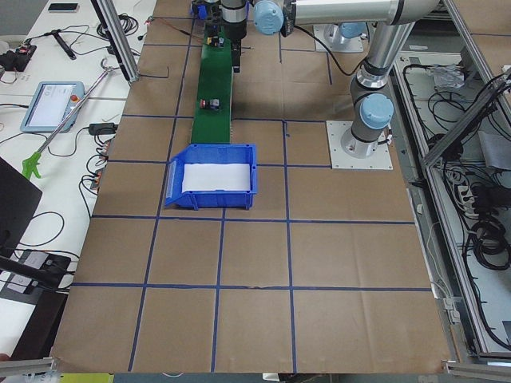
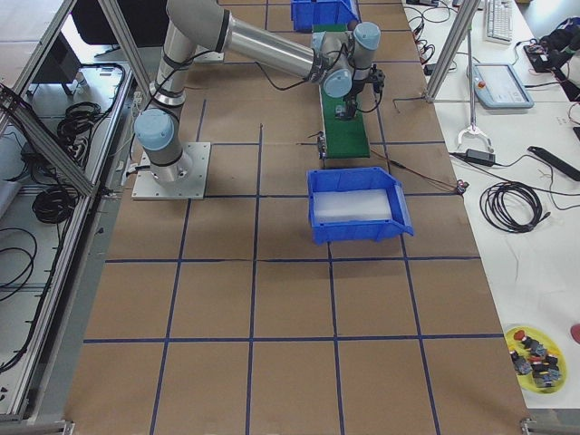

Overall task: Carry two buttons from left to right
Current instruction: 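Grasp and lift the yellow button with the right gripper while the left gripper withdraws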

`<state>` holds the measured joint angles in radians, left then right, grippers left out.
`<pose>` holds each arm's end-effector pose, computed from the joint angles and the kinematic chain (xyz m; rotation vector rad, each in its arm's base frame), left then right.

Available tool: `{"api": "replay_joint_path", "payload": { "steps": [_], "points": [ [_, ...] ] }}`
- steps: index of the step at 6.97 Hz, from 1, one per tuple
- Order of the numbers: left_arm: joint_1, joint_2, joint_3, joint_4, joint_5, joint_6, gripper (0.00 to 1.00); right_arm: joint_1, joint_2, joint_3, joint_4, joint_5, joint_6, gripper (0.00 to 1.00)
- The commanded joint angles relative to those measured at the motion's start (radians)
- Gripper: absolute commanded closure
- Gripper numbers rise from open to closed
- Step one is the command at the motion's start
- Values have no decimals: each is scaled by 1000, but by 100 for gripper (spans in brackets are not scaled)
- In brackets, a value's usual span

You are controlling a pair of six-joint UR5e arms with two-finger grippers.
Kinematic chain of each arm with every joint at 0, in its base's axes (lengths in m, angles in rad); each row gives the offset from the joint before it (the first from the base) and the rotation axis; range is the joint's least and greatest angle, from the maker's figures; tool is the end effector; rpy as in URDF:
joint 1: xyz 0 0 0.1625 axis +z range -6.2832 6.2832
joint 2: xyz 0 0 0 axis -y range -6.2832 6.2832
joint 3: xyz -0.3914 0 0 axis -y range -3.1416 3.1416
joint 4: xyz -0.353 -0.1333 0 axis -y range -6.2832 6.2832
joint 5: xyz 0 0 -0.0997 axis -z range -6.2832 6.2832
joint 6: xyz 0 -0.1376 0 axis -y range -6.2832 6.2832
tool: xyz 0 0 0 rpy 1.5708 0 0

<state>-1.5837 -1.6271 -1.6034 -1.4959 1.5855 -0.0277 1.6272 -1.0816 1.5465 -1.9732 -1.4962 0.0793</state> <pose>-0.1373 -0.4697 0.3830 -0.0230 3.1265 0.0214 0.1766 -0.5814 0.2066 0.0387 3.0695 0.1035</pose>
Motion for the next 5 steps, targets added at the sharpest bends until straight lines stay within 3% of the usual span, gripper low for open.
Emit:
{"api": "replay_joint_path", "payload": {
  "steps": [1,2,3,4,5],
  "points": [
    [11,12,-3,0,-9,26,0,-6,23,1,-4,-1,-4,8],
    [13,16,-1,2,-9,26,0,-23,23,-11,-4,2,-4,12],
    [14,19,-3,2,-2,26,0,-36,23,-35,-3,8,-13,38],
    [16,18,-3,2,-4,26,0,-38,23,-39,2,8,-16,75],
    [16,18,-4,2,-4,26,0,-38,22,-39,4,5,-19,92]
  ]
}}
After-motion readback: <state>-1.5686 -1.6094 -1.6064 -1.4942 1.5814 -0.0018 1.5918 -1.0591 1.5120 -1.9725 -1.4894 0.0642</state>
